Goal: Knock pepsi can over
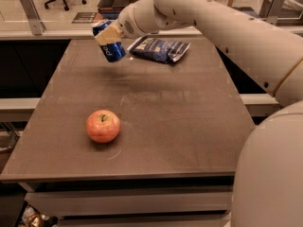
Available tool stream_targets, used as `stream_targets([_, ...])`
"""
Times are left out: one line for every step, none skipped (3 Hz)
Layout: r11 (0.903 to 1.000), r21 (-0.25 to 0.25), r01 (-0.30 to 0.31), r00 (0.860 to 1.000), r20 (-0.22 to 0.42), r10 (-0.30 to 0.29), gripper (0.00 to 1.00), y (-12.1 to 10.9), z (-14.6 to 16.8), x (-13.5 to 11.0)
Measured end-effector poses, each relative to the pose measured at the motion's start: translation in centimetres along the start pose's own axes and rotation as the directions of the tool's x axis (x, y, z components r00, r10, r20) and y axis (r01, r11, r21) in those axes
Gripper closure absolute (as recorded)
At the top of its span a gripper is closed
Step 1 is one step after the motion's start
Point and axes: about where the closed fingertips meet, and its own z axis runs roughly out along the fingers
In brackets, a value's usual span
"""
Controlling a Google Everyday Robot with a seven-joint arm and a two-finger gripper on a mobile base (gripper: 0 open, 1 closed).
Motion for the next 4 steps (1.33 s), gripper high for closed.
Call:
stream_targets([0.9998,0.013,0.014,0.992,-0.125,-0.012,1.00,-0.4,-0.3,0.5])
stream_targets([0.9991,0.009,0.041,0.965,-0.260,-0.038,1.00,-0.4,0.8,1.4])
stream_targets([0.9977,-0.020,0.064,0.928,-0.366,-0.067,1.00,0.0,2.6,2.5])
stream_targets([0.9954,-0.066,0.070,0.900,-0.427,-0.091,1.00,0.7,4.6,3.6])
